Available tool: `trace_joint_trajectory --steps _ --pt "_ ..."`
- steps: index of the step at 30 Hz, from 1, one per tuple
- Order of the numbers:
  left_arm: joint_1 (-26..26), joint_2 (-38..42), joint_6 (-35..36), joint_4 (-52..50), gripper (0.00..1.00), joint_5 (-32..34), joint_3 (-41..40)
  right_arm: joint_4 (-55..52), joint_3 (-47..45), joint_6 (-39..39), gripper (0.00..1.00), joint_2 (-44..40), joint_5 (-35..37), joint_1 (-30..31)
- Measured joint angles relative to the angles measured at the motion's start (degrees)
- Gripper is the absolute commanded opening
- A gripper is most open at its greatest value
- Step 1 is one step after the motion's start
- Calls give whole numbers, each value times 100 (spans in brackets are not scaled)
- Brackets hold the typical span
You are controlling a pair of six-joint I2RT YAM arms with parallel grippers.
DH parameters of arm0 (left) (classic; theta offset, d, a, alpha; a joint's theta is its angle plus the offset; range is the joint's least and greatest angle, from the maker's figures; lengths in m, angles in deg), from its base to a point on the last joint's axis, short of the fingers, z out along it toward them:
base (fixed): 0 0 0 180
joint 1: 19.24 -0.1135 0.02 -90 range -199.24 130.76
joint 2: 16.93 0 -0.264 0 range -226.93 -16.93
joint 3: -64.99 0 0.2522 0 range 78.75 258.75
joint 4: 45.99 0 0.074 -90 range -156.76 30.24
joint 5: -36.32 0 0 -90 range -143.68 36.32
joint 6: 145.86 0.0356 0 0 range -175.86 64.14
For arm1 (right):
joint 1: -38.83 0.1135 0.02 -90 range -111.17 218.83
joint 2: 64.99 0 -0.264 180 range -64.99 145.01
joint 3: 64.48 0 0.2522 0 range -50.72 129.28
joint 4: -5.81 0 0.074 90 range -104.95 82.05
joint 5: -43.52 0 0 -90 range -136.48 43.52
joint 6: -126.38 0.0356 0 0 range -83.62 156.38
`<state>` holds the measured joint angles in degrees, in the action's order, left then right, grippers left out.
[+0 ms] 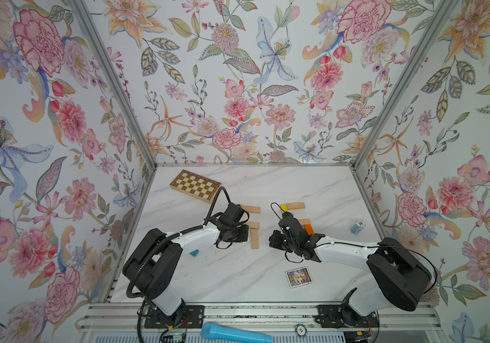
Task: Assemble the number 6 with building blocks
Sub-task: Assemble the building block at the center of the board.
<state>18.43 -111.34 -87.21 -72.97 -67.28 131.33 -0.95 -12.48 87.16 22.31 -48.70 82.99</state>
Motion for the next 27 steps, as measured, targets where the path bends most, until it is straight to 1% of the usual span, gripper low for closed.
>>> trace_joint_trajectory --steps 2,10,27 --pt "17 -87 0 15 0 -26 13 223 -22 76 3 98 -85 0" --pt "68 -304 0 52 0 -127 37 756 -72 304 2 570 -363 0" --pt "129 -643 -63 188 0 -127 282 984 15 348 1 962 -654 83"
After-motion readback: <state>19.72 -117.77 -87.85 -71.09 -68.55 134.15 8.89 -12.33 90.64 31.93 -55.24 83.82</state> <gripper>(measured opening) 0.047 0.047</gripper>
